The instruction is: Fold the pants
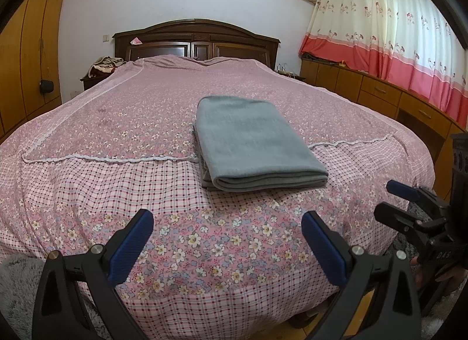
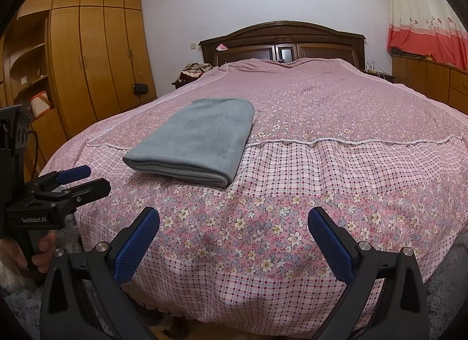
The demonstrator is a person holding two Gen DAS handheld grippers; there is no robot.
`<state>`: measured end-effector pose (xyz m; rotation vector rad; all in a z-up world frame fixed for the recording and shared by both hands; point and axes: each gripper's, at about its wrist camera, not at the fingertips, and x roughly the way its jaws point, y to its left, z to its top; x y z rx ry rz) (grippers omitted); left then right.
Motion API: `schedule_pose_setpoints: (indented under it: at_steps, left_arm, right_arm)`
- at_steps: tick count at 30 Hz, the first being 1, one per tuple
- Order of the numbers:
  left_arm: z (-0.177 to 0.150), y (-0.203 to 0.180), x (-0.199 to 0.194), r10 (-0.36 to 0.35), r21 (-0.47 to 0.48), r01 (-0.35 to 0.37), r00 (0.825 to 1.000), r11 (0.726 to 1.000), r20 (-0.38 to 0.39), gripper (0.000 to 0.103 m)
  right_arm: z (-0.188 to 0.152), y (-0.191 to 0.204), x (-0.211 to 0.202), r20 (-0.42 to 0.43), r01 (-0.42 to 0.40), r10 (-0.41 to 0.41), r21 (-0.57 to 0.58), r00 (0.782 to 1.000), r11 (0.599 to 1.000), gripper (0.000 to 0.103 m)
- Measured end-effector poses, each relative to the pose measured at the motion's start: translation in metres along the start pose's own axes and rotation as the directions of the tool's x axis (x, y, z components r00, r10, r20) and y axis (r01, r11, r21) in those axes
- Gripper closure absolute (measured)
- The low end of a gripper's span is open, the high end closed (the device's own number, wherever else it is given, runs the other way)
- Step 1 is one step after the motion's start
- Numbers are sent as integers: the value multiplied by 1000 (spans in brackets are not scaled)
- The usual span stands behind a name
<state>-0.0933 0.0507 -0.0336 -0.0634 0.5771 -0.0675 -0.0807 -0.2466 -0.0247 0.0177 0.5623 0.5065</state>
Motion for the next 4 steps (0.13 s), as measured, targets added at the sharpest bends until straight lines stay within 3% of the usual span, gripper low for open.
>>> schedule_pose_setpoints:
  at_steps: [4]
  left_arm:
    - [0, 0, -1, 1, -3, -1, 1000, 1000, 4, 0]
  right_arm:
    - [1, -1, 1, -1, 1, -1, -1, 1000, 1000, 0]
